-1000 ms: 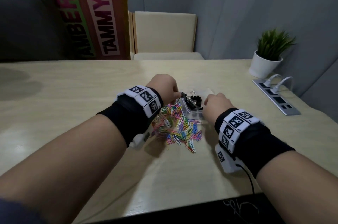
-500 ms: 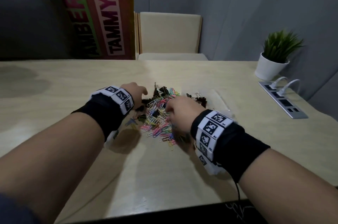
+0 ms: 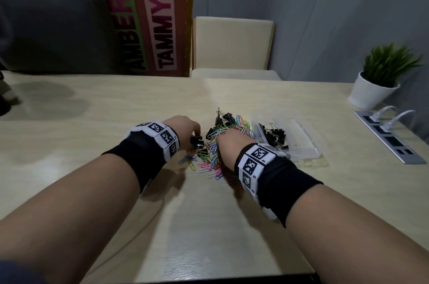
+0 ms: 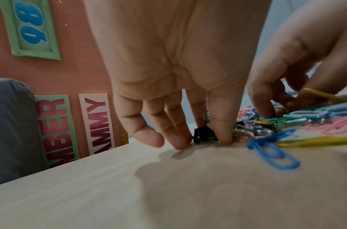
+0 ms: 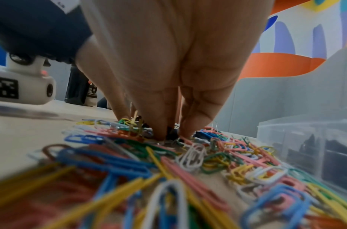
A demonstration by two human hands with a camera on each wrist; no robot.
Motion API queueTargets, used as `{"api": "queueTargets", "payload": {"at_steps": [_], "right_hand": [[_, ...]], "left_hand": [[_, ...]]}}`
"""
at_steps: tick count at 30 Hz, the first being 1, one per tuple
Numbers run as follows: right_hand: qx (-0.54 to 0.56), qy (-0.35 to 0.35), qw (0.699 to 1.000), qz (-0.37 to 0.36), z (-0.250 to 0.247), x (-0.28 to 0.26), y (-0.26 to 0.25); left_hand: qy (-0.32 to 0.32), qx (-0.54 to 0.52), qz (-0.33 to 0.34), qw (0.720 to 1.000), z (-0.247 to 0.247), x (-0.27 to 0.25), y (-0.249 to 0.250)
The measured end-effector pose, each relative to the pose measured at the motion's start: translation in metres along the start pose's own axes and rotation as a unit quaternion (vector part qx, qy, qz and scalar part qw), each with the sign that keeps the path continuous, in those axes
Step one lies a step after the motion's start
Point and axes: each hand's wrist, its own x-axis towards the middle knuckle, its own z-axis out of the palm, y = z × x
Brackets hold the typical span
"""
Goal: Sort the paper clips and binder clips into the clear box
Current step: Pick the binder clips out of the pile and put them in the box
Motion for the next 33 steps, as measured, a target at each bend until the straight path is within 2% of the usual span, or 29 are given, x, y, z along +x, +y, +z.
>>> {"api": "queueTargets", "payload": {"at_steps": [4, 7, 10, 12, 15, 19, 27, 29, 33], "right_hand": [[-0.017, 0.060, 0.998, 0.018, -0.003, -0.001, 0.002], [0.073, 0.101, 0.991, 0.043, -0.009, -0.002, 0.009], [0.203, 0.149, 0.962, 0.104, -0.019, -0.008, 0.023], [0.249, 0.187, 0.938, 0.156, -0.023, -0.013, 0.040], [0.270, 0.219, 0.908, 0.233, -0.024, -0.023, 0.076], [0.284, 0.209, 0.884, 0.307, -0.020, -0.039, 0.115], [0.310, 0.194, 0.880, 0.302, -0.004, -0.048, 0.134], [0.325, 0.187, 0.877, 0.301, -0.003, -0.050, 0.132], [0.290, 0.177, 0.898, 0.280, -0.005, -0.053, 0.126]], "left_hand": [[-0.006, 0.037, 0.003, 0.999, -0.005, -0.001, 0.002], [-0.013, 0.052, -0.009, 0.999, -0.010, -0.002, 0.002], [-0.017, 0.066, -0.028, 0.997, -0.018, -0.002, 0.004], [-0.006, 0.070, -0.032, 0.997, -0.025, -0.003, 0.007], [0.013, 0.053, -0.026, 0.998, -0.038, -0.003, 0.016], [0.040, 0.004, 0.018, 0.999, -0.054, -0.002, 0.036], [0.088, -0.059, 0.062, 0.992, -0.058, 0.010, 0.095], [0.101, -0.102, 0.072, 0.987, -0.055, 0.016, 0.110], [0.126, -0.187, 0.059, 0.972, -0.051, 0.023, 0.116]]}}
